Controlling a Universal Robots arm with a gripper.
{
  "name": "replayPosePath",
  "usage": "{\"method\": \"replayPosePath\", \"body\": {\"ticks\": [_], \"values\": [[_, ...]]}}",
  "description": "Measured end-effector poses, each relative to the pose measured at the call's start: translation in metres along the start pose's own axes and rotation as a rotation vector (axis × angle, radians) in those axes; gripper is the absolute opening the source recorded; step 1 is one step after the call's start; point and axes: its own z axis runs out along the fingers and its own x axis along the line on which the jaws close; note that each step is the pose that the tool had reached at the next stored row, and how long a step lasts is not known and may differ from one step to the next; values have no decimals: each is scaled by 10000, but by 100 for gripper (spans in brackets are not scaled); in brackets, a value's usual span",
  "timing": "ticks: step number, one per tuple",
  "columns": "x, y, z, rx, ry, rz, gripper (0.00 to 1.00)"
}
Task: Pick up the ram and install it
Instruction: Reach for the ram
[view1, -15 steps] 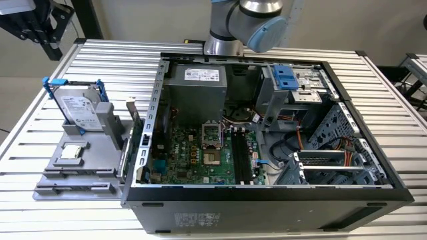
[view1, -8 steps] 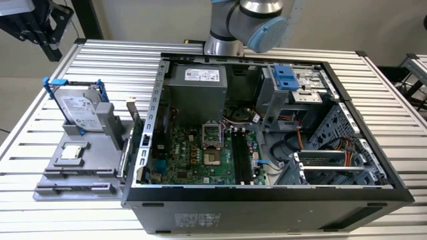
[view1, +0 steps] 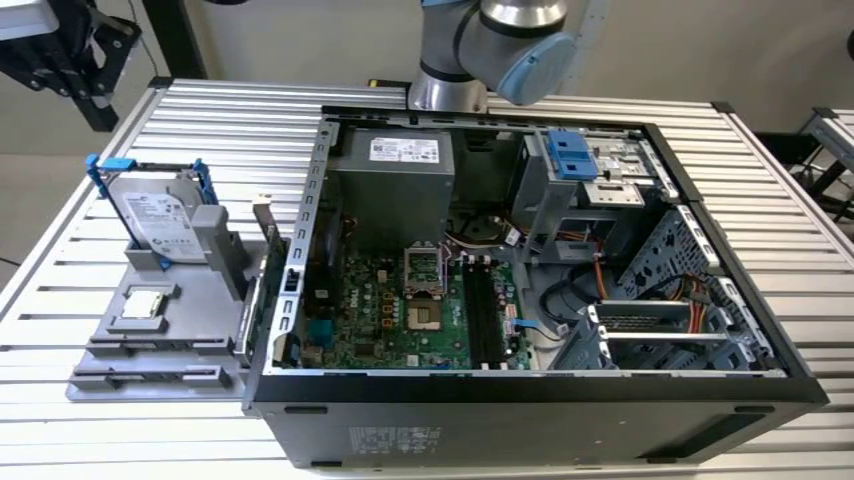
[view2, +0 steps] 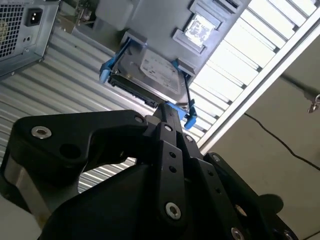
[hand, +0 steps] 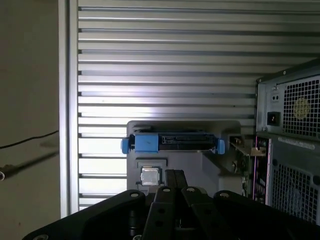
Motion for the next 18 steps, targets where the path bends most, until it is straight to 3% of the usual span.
{"method": "replayPosePath", "body": {"ticks": [12,18], "values": [[0,-262,-13,0,0,-3,0],[-1,-364,-17,-1,2,-37,0]]}}
